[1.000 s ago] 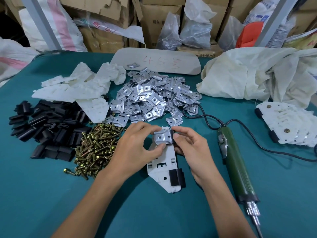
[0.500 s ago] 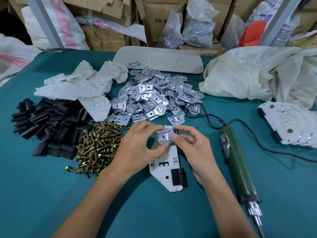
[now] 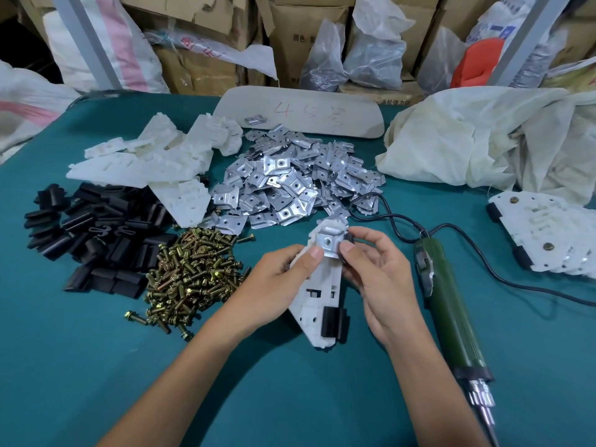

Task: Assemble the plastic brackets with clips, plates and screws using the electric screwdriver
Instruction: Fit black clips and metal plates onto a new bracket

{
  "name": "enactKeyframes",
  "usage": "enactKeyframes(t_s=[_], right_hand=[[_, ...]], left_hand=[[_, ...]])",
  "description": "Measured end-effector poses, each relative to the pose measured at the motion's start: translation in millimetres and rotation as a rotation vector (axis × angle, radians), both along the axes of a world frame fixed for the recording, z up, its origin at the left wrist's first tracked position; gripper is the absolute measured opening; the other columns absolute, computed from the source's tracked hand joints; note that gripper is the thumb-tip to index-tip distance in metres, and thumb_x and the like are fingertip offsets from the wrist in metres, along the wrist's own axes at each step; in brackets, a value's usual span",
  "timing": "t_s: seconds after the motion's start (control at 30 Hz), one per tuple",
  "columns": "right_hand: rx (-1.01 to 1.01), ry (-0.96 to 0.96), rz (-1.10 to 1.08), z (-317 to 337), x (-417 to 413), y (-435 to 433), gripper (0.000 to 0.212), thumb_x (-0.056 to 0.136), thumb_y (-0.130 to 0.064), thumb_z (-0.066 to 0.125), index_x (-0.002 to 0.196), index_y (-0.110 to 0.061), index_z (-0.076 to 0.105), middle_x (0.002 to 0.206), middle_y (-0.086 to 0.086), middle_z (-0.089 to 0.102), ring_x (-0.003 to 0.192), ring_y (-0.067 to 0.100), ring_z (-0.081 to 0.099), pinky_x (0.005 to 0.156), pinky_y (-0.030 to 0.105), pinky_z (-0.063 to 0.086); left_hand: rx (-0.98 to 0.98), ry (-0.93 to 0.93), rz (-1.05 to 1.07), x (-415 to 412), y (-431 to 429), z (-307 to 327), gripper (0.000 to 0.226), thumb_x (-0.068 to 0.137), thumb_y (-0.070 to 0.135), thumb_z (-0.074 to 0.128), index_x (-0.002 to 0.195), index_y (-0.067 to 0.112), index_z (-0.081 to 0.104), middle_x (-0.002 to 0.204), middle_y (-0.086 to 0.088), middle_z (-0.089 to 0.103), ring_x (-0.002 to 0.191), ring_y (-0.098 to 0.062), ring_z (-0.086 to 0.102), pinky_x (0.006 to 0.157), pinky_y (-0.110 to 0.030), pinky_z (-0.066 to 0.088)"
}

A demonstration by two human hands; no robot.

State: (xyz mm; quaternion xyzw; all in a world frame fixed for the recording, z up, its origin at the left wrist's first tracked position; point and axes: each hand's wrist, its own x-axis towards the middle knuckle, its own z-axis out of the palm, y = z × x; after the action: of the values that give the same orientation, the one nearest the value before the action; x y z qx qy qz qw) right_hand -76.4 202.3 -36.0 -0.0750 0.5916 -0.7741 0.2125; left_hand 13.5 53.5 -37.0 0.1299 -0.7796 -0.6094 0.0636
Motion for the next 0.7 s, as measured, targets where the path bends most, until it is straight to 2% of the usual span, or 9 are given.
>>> enactKeyframes(t_s=[0.17, 0.3, 0.43, 0.5, 0.6, 0.7], right_hand=[[-0.026, 0.001, -0.001, 1.7, 1.3, -0.1, 0.018, 0.093, -0.007, 0.072, 0.106, -0.020, 0.070, 0.098, 0.008, 0.077, 0.085, 0.015, 0.073, 0.068, 0.023, 0.057], [-0.031, 0.002, -0.003, 1.9, 2.1, -0.1, 0.018, 0.094, -0.007, 0.071, 0.107, -0.019, 0.069, 0.096, 0.005, 0.077, 0.085, 0.014, 0.074, 0.067, 0.021, 0.056], [-0.018, 0.008, -0.015, 2.3, 3.0, -1.3, 0.019, 0.091, -0.008, 0.073, 0.105, -0.020, 0.070, 0.098, 0.008, 0.076, 0.086, 0.015, 0.074, 0.068, 0.024, 0.058], [-0.002, 0.016, -0.018, 2.5, 3.3, -1.6, 0.019, 0.089, -0.010, 0.076, 0.104, -0.021, 0.071, 0.104, 0.012, 0.076, 0.088, 0.017, 0.073, 0.072, 0.029, 0.060], [0.000, 0.010, -0.012, 3.6, 3.8, -1.4, 0.020, 0.086, -0.011, 0.078, 0.102, -0.021, 0.071, 0.110, 0.017, 0.074, 0.092, 0.022, 0.072, 0.076, 0.034, 0.061], [0.009, 0.007, -0.012, 4.6, 3.7, -0.1, 0.021, 0.086, -0.009, 0.077, 0.103, -0.018, 0.069, 0.113, 0.018, 0.074, 0.095, 0.025, 0.071, 0.084, 0.042, 0.058]], left_hand=[[0.039, 0.010, -0.002, 0.0, -1.5, 2.9, 0.073, 0.086, 0.072, 0.051, 0.096, -0.001, 0.060, 0.081, -0.005, 0.050, 0.075, -0.016, 0.045, 0.072, -0.036, 0.034], [0.029, 0.026, 0.012, -1.0, -2.7, 3.9, 0.072, 0.085, 0.071, 0.052, 0.091, 0.000, 0.058, 0.077, -0.004, 0.047, 0.071, -0.016, 0.043, 0.070, -0.035, 0.033], [-0.032, 0.028, -0.014, -1.3, -3.4, 2.5, 0.075, 0.089, 0.073, 0.043, 0.096, 0.000, 0.058, 0.081, -0.007, 0.052, 0.074, -0.018, 0.048, 0.075, -0.038, 0.041], [-0.070, 0.021, -0.033, -0.3, -2.0, 0.5, 0.071, 0.094, 0.070, 0.037, 0.101, 0.003, 0.060, 0.092, -0.015, 0.062, 0.084, -0.028, 0.058, 0.086, -0.047, 0.050], [-0.063, 0.006, -0.032, 1.1, -0.2, -2.3, 0.061, 0.100, 0.061, 0.033, 0.113, 0.010, 0.064, 0.113, -0.009, 0.069, 0.110, -0.025, 0.063, 0.101, -0.052, 0.046], [-0.056, -0.002, -0.032, 1.2, 1.1, -3.9, 0.062, 0.100, 0.061, 0.031, 0.116, 0.012, 0.065, 0.116, -0.006, 0.070, 0.115, -0.023, 0.063, 0.104, -0.051, 0.045]])
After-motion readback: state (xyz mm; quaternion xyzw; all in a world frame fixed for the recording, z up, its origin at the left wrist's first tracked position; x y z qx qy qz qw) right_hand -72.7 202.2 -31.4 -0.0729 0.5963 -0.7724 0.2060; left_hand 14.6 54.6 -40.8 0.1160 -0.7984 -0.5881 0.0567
